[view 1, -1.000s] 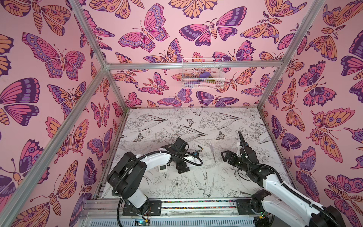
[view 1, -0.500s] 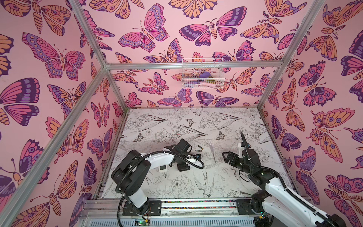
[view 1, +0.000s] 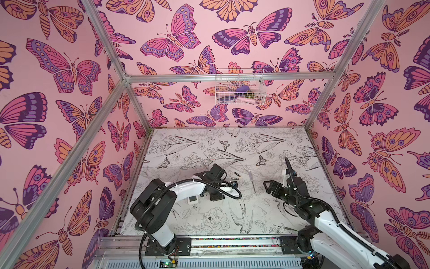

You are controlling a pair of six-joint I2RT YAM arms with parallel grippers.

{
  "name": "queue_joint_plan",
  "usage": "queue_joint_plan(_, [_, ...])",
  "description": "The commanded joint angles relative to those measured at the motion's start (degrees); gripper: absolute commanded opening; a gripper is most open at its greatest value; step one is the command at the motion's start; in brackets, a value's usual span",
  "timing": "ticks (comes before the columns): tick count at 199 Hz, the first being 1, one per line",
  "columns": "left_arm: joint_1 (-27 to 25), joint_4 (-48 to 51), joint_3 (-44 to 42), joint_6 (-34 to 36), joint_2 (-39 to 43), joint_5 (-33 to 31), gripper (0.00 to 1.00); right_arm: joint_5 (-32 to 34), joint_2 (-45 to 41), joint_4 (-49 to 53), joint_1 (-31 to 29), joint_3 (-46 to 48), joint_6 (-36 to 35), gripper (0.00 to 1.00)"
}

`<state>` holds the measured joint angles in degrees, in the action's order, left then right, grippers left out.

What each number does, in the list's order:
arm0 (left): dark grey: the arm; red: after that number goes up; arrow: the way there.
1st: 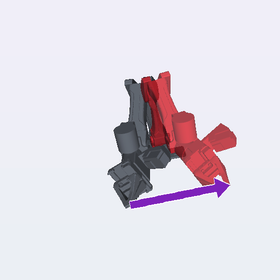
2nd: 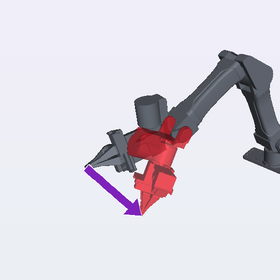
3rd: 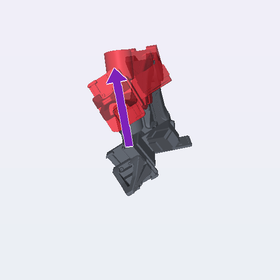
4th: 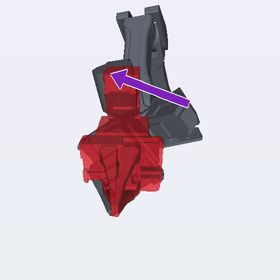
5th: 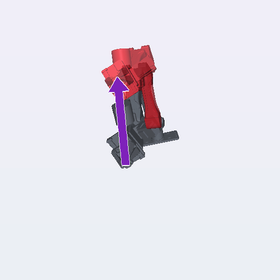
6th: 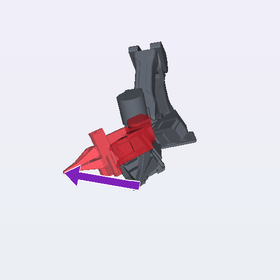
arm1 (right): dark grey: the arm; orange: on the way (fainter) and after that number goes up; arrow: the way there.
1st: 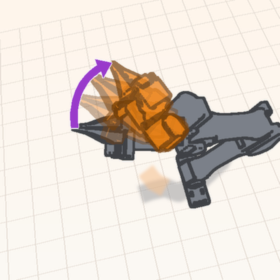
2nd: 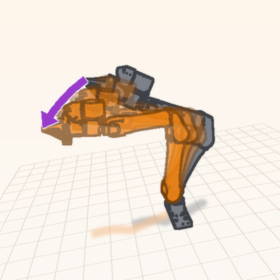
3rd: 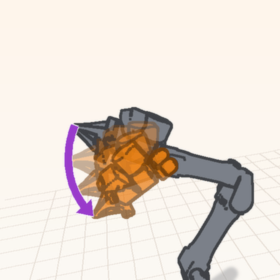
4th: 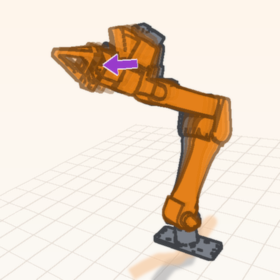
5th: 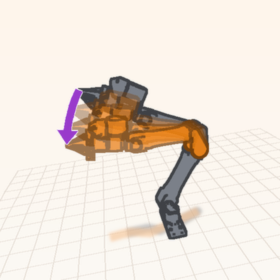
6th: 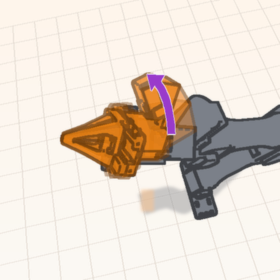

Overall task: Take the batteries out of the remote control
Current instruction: 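Set the screwdriver down on the table with the right gripper and open it, then grasp and lift the empty remote with the left gripper while the right gripper draws back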

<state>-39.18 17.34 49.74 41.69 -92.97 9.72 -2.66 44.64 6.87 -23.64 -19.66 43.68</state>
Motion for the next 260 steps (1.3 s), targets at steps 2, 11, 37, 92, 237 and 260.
queue_joint_plan(2, [2.9,-1.3,1.9,-2.3,2.1,-1.0,0.46,-0.1,-1.0,1.7,0.3,-0.4,1.1,0.86])
queue_joint_plan(11, [4.3,-1.4,2.5,-3.0,2.1,-2.0,0.46,-0.6,-1.4,2.0,0.3,-0.5,1.4,0.86])
queue_joint_plan(37, [8.9,-3.5,3.5,-6.0,2.3,-3.7,0.46,-0.4,-2.4,0.3,0.3,1.2,1.7,0.85])
queue_joint_plan(92, [16.9,-4.0,7.8,-9.1,-0.7,-8.4,0.45,-1.5,-1.2,-1.5,0.3,2.1,1.2,0.85])
queue_joint_plan(237, [23.5,1.8,17.0,-9.4,-14.3,-13.0,0.51,-4.8,3.0,-8.7,0.3,4.8,0.1,0.85])
queue_joint_plan(260, [23.5,2.0,16.9,-9.6,-15.0,-13.1,0.59,-5.0,4.0,-8.4,0.1,4.3,0.2,0.85])
